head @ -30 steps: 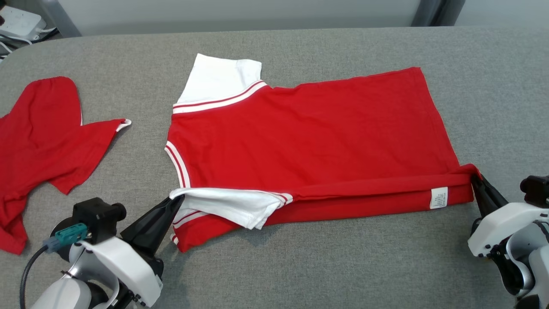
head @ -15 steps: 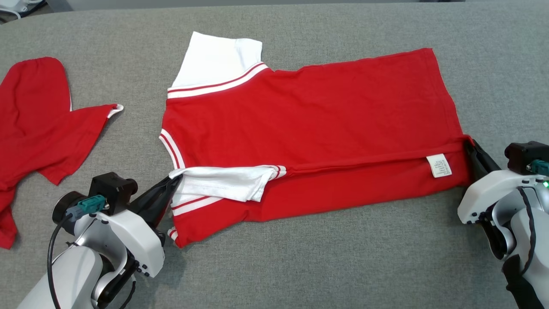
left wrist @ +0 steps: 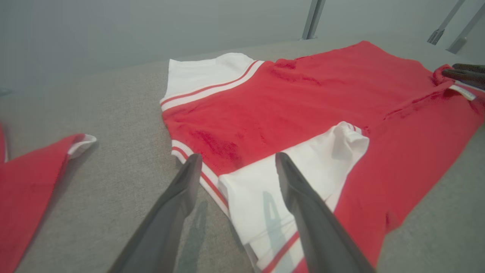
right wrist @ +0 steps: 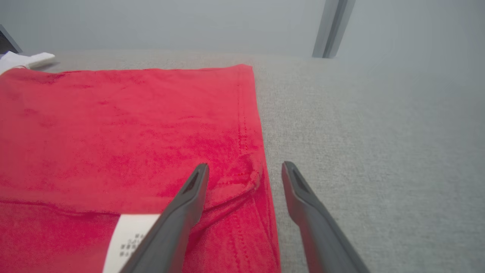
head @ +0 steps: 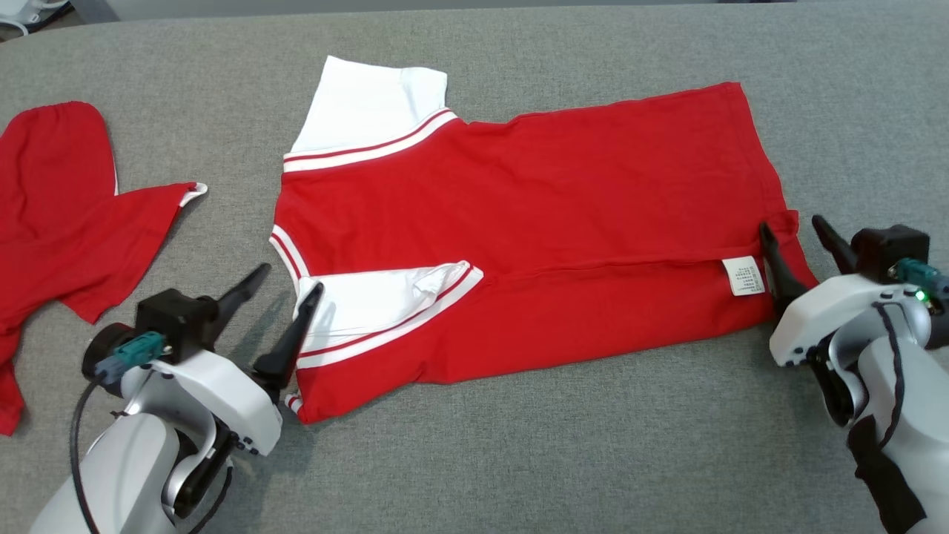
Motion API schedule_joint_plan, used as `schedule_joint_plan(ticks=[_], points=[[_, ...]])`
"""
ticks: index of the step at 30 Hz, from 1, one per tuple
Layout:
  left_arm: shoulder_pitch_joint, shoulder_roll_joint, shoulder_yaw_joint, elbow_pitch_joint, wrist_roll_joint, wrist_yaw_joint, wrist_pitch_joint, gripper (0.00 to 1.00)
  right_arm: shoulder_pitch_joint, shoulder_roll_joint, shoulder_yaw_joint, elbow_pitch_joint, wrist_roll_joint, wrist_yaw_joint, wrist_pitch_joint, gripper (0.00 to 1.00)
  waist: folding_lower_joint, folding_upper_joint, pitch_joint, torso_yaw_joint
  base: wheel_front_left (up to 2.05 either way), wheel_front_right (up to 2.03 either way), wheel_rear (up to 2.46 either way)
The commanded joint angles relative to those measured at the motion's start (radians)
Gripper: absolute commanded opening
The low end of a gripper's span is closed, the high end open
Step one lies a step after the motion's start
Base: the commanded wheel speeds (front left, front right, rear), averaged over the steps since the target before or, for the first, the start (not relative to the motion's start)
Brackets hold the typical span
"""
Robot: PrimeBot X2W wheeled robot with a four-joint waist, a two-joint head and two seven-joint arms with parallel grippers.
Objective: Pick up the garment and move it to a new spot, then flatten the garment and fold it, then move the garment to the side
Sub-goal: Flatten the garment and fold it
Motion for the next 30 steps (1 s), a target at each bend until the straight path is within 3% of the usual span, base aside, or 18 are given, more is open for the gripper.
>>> schedule_joint_plan(ticks=[1, 6, 11, 17, 28, 29, 30], points=[[-0.032, 0.03, 0.054, -0.02, 0.008, 0.018, -0.023, 1.0, -0.008, -0.011, 0.011, -0.03, 0.005, -0.003, -0.016, 1.0, 0.0, 0.0, -0.001, -0.002, 0.0, 0.0, 0.0], [0.045, -0.005, 0.151, -0.081, -0.059, 0.097, -0.127, 1.0, 0.055, -0.013, -0.077, -0.212, -0.033, -0.003, -0.018, 1.0, 0.0, 0.0, -0.011, -0.008, 0.0, 0.0, 0.0], [0.189, -0.04, 0.174, -0.168, -0.163, 0.12, -0.098, 1.0, 0.171, 0.013, -0.152, -0.323, -0.071, -0.003, -0.018, 1.0, 0.0, 0.0, -0.034, -0.005, 0.0, 0.0, 0.0], [0.291, -0.042, 0.146, -0.205, -0.208, 0.138, -0.025, 1.0, 0.253, 0.036, -0.204, -0.363, -0.091, -0.003, -0.018, 1.0, 0.0, 0.0, -0.057, 0.012, 0.0, 0.0, 0.0], [0.258, -0.054, 0.097, -0.117, -0.205, 0.151, 0.052, 1.0, 0.262, 0.055, -0.186, -0.378, -0.085, -0.003, -0.018, 1.0, 0.0, 0.0, -0.05, -0.01, 0.0, 0.0, 0.0], [0.251, -0.055, 0.092, -0.102, -0.203, 0.147, 0.053, 0.85, 0.266, 0.052, -0.185, -0.379, -0.08, -0.003, -0.018, 1.0, 0.0, 0.0, -0.049, -0.015, 0.0, 0.0, 0.0], [0.249, -0.055, 0.087, -0.096, -0.202, 0.143, 0.055, 0.29, 0.268, 0.049, -0.186, -0.378, -0.079, -0.003, -0.018, 1.0, 0.0, 0.0, -0.05, -0.018, 0.0, 0.0, 0.0]])
